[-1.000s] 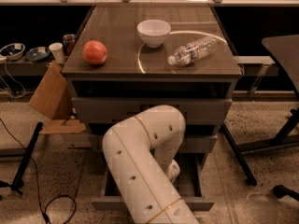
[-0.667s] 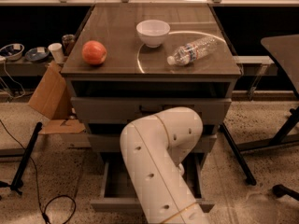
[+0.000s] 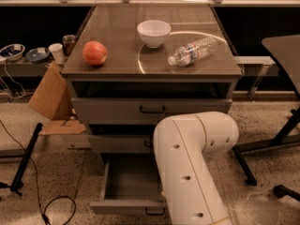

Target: Open bottom drawer

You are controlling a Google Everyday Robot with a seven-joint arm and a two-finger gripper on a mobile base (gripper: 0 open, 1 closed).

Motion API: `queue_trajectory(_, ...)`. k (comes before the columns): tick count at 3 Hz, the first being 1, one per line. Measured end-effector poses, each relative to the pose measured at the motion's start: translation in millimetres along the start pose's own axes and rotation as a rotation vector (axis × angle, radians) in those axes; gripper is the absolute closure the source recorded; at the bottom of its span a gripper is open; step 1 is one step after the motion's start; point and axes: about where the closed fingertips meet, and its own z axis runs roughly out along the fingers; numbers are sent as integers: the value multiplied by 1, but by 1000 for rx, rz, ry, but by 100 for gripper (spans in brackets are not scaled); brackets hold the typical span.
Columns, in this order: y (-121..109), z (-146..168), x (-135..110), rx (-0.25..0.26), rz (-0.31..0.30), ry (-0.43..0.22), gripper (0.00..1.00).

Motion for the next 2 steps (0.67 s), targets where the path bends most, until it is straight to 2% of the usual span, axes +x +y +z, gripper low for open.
queue_trajectory(2, -16, -18, 9, -24, 4, -48, 100)
